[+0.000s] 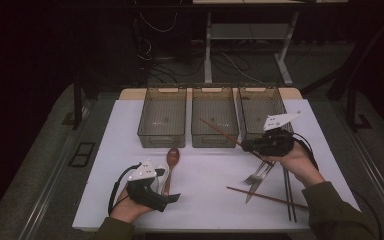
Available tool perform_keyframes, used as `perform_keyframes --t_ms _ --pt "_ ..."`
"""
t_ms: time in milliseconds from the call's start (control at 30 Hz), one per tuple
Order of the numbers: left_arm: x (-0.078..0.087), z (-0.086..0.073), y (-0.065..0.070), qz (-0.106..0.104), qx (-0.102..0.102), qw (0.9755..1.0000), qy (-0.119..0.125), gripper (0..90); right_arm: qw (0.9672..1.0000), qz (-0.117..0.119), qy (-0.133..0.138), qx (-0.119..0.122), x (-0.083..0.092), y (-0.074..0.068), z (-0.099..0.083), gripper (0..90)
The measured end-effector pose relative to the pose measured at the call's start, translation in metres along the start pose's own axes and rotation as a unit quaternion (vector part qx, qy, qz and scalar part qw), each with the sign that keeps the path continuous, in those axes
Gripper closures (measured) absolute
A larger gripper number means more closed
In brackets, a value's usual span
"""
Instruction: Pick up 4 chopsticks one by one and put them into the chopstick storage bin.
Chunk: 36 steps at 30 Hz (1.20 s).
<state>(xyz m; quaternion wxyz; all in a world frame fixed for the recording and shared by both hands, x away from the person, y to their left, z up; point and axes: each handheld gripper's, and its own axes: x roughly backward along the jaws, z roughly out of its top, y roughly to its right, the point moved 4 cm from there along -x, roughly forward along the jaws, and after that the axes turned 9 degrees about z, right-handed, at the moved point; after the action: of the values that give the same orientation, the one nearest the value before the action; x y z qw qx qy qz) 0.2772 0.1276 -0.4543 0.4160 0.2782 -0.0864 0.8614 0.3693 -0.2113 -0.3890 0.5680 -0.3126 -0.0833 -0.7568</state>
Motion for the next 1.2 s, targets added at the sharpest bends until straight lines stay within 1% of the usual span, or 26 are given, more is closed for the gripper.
perform_keyframes --t_ms 33,100,300,467,800,967,1067,1200 --pt "0.000 0.000 0.000 0.000 0.000 1.0000 0.000 0.0 1.0000 0.002 -0.001 0.003 -0.001 0.001 0.003 83.9" --pt "0.000 0.000 -0.001 0.000 -0.001 1.0000 0.000 0.0 1.0000 -0.001 -0.003 0.003 -0.004 0.002 0.010 83.9" --pt "-0.001 0.001 -0.001 -0.002 -0.001 1.0000 0.001 0.0 1.0000 0.002 -0.001 0.003 -0.011 0.007 0.027 83.9" --pt "-0.001 0.001 -0.001 -0.002 -0.001 1.0000 0.001 0.0 1.0000 0.002 -0.001 0.004 -0.019 0.010 0.038 84.0" --pt "-0.002 0.000 -0.001 -0.004 0.002 1.0000 0.001 0.0 1.0000 -0.002 -0.007 0.004 -0.045 0.020 0.062 84.0" --pt "-0.002 0.000 -0.001 -0.005 -0.001 1.0000 -0.001 0.0 0.9999 -0.001 -0.011 0.002 -0.059 0.025 0.075 84.0" --pt "-0.002 0.001 -0.001 -0.005 0.000 1.0000 0.002 0.0 0.9999 -0.005 -0.013 -0.002 -0.067 0.029 0.084 84.0" --pt "-0.001 0.001 -0.001 -0.007 -0.001 1.0000 -0.001 0.0 0.9998 -0.010 -0.013 -0.010 -0.078 0.033 0.096 83.9"
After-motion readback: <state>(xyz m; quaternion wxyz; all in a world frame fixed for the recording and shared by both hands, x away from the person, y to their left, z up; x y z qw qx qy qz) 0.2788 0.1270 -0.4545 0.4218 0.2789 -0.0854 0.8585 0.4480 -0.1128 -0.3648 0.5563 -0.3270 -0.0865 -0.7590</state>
